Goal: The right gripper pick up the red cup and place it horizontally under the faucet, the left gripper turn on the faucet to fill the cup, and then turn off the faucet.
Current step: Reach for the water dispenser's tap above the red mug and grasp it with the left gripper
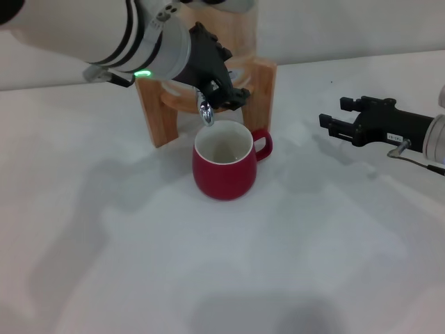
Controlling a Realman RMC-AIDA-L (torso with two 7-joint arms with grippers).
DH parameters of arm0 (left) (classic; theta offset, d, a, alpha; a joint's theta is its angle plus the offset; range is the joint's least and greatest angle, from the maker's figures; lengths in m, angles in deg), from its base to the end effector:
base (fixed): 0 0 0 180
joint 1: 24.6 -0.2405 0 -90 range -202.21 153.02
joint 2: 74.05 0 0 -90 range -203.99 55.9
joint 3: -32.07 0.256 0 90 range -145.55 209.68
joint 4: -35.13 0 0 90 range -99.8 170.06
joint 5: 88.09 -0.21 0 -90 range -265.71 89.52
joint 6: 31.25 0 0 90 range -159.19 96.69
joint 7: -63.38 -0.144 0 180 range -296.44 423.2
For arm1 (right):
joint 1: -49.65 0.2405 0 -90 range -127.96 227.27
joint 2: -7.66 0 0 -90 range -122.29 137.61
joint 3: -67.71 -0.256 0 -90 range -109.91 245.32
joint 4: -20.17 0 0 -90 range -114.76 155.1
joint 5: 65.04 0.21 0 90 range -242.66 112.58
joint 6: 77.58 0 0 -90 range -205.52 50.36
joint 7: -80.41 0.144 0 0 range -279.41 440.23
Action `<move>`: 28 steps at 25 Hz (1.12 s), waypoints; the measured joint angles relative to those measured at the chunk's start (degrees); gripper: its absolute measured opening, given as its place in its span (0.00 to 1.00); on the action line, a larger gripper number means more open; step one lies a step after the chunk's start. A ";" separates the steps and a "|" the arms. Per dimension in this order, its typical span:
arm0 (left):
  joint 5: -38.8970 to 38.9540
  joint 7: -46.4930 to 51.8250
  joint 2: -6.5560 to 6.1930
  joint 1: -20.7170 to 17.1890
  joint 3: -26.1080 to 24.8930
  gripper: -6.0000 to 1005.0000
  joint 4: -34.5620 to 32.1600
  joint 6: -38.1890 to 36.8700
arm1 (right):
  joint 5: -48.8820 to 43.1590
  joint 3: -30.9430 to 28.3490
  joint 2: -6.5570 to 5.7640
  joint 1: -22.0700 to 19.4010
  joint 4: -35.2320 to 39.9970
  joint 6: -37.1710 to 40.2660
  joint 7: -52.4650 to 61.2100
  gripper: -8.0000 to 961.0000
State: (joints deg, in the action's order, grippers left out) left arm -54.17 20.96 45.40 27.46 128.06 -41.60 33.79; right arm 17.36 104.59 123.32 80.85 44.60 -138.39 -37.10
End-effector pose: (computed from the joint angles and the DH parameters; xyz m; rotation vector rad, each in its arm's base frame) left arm -0.0162 0.3944 -0.0525 -2.6368 0.1095 0.2246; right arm 0.3186 0.3802 0.0214 -2.1932 0.6462 0.5453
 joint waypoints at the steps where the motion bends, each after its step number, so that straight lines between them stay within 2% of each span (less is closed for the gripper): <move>1: 0.00 -0.05 0.00 -0.04 0.03 0.65 0.08 -0.08 | 0.02 -0.12 0.00 0.00 0.01 0.00 0.00 0.62; 11: 0.51 -0.41 0.04 -0.20 0.19 0.65 1.13 -0.27 | 2.58 -0.40 -0.16 -0.51 0.62 0.23 -0.87 0.62; 21: 0.64 -0.78 0.09 -0.28 -0.03 0.65 1.26 -0.56 | 5.33 -0.38 -0.30 -4.26 5.62 -1.07 -1.37 0.62; 28: 0.69 -1.55 0.07 -0.91 -0.10 0.65 2.40 -1.45 | 5.70 0.03 -0.20 -4.61 5.89 -1.24 -2.37 0.62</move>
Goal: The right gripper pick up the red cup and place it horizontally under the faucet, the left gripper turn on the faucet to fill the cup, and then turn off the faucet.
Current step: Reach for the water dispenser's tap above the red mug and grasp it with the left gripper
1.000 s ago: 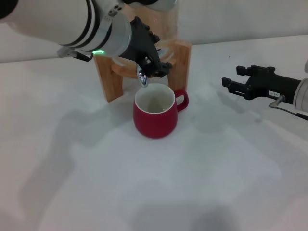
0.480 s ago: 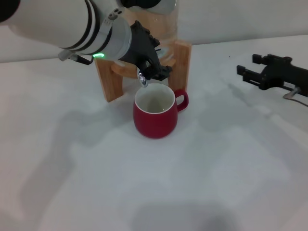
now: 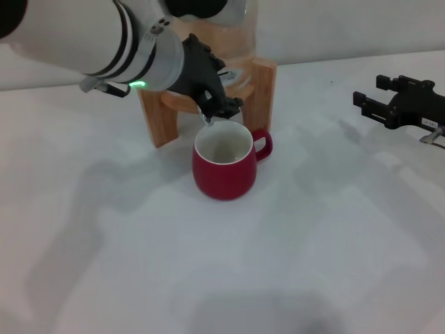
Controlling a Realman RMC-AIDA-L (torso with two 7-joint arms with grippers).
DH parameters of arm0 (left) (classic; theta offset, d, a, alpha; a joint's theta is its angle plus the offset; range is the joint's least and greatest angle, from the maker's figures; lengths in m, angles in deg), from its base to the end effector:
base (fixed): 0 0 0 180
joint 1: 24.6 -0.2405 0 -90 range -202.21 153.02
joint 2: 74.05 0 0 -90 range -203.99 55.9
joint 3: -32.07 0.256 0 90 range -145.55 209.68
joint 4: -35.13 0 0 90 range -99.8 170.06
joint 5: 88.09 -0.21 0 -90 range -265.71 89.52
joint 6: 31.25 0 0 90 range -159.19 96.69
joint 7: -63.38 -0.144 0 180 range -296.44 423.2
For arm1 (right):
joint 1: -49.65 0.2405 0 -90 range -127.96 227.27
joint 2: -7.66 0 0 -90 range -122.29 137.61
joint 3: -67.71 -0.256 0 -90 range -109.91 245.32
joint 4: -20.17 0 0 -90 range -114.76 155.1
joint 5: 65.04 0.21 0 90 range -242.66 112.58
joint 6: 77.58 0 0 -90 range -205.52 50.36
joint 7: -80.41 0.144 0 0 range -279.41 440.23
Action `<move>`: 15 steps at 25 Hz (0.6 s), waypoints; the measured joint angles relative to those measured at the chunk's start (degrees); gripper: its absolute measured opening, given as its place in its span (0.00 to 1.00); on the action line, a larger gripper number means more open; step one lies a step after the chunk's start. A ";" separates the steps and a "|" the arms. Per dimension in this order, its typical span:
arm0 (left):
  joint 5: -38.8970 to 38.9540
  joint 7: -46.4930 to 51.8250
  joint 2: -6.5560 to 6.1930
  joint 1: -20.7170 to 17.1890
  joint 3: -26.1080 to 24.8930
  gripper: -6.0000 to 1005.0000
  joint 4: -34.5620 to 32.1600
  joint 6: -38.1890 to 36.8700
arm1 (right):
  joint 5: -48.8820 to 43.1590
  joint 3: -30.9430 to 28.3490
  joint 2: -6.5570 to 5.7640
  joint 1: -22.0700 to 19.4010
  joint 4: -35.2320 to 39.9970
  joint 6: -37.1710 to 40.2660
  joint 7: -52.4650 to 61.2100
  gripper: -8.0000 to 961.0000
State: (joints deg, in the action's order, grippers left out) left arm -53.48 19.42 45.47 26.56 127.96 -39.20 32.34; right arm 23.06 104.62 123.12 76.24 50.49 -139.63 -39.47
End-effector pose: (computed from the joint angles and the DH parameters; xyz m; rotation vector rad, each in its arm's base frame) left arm -0.0295 0.3977 -0.0569 -2.6447 0.0848 0.2368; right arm 0.3322 0.3716 0.0561 -2.0753 0.5738 0.5601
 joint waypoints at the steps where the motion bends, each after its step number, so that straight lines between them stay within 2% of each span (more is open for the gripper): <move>1: 0.06 -0.11 -0.02 0.02 -0.01 0.65 0.24 -0.19 | 0.00 0.01 0.02 0.05 0.00 0.00 -0.19 0.62; 15: 0.89 -1.21 -0.02 0.67 -0.10 0.65 0.87 -1.30 | 0.05 0.04 0.02 0.12 -0.43 0.32 -0.47 0.62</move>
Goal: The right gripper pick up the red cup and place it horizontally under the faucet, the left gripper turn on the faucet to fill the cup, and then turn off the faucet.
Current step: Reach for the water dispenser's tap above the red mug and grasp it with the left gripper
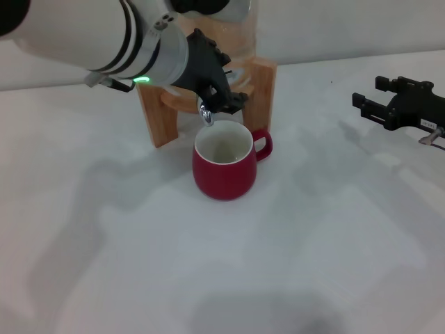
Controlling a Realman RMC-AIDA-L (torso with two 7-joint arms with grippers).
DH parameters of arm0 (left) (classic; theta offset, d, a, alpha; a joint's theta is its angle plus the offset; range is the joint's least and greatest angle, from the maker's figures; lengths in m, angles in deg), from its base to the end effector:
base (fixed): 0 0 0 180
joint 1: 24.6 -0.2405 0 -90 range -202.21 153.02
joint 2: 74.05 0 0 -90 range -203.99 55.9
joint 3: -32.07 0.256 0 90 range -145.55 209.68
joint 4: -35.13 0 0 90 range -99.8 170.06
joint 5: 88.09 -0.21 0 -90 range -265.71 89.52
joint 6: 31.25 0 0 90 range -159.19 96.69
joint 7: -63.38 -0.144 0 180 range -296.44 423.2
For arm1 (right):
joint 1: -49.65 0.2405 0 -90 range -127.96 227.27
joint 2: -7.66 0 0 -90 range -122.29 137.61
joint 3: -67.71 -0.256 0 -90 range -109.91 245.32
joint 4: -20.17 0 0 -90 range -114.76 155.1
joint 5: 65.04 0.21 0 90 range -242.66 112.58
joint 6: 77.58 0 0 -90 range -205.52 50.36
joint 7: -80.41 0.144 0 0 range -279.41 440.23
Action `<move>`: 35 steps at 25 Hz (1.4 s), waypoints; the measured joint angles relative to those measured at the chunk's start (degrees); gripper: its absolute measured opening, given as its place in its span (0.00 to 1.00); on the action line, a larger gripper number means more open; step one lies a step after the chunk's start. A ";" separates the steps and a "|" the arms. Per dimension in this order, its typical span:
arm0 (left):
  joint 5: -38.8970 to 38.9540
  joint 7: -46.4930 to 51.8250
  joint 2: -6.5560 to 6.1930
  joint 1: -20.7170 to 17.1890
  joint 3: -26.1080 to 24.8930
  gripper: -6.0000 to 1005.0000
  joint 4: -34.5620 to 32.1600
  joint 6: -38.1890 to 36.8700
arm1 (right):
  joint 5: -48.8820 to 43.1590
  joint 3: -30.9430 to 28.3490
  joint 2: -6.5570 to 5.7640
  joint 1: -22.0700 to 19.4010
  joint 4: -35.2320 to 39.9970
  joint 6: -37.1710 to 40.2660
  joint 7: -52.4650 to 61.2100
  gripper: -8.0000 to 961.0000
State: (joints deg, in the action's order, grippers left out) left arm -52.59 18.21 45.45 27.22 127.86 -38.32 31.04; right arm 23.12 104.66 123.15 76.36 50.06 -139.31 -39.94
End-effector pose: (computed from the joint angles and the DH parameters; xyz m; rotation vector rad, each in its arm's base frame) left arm -0.0254 0.3999 -0.0582 -2.6443 0.1113 0.2154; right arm 0.3327 0.3717 0.0543 -2.0760 0.5740 0.5547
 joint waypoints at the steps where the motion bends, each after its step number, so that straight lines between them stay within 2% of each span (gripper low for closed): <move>1: 0.05 -0.04 0.03 0.10 0.00 0.65 0.03 -0.22 | 0.00 -0.02 0.00 -0.01 -0.02 0.02 0.00 0.62; 11: 3.24 -1.76 -0.03 0.40 0.00 0.65 0.15 -0.68 | 0.00 -0.06 0.00 -0.08 -0.16 0.21 -0.85 0.62; 35: 3.37 -1.15 0.01 0.00 -0.09 0.65 -0.09 -0.09 | 0.00 -0.18 -0.13 -0.25 -0.18 0.27 -0.48 0.62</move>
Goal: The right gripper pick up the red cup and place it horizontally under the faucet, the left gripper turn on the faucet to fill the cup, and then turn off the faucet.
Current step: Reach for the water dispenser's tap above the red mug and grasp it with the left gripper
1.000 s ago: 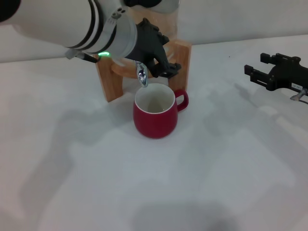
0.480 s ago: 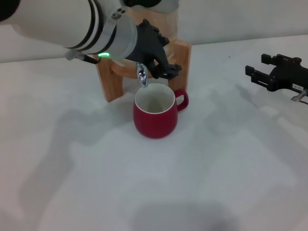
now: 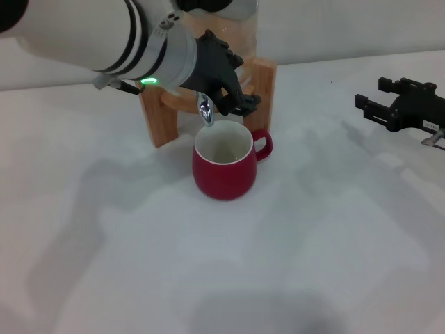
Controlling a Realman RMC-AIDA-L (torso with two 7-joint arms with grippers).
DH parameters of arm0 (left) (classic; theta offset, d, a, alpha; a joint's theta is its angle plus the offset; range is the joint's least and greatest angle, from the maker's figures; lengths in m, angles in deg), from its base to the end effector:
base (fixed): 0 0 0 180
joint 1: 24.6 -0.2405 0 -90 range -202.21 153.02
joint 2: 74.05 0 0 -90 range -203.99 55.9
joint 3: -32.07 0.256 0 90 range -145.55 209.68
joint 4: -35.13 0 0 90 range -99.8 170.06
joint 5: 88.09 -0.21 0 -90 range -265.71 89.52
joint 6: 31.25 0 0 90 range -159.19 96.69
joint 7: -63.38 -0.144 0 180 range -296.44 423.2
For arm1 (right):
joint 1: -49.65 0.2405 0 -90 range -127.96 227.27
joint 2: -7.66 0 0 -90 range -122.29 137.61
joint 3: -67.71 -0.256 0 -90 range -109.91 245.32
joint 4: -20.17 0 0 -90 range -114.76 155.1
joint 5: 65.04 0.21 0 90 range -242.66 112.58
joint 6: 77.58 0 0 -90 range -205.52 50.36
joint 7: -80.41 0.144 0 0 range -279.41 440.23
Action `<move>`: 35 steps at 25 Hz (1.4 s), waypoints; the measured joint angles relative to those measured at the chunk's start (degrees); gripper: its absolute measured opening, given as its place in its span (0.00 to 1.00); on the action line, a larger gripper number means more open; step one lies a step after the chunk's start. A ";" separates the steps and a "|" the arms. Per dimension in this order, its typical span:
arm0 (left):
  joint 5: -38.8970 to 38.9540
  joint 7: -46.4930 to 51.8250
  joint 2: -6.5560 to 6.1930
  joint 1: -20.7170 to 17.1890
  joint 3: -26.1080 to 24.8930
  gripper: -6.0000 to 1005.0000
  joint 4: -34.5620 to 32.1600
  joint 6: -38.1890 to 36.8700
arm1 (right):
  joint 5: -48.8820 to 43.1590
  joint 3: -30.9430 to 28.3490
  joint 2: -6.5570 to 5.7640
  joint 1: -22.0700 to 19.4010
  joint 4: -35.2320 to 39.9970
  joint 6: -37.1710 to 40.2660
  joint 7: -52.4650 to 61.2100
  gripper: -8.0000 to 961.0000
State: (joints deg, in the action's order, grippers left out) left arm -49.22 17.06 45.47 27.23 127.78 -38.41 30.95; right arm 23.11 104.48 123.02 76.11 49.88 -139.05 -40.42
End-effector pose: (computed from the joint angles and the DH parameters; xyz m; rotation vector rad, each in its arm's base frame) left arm -0.0199 0.3952 -0.0610 -2.6833 0.1119 0.1629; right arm 0.3359 0.3703 0.0553 -2.0701 0.5745 0.5430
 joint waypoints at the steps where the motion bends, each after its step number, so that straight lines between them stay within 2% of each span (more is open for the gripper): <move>1: 0.02 0.05 0.00 -0.04 0.00 0.65 -0.02 0.02 | 0.00 -0.02 -0.01 0.00 0.00 0.01 0.01 0.62; 26: 2.57 0.36 0.02 -2.35 0.08 0.65 -4.40 3.43 | -0.33 0.32 -0.05 -0.22 0.00 0.74 0.40 0.62; 35: -1.00 1.68 0.01 -2.85 0.05 0.65 -4.81 1.50 | -0.35 0.32 0.04 -0.27 -0.02 0.74 0.42 0.62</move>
State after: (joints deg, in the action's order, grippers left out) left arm -50.22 18.74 45.47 24.38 127.82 -43.22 32.45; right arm 22.76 104.80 123.06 75.84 49.86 -138.31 -39.99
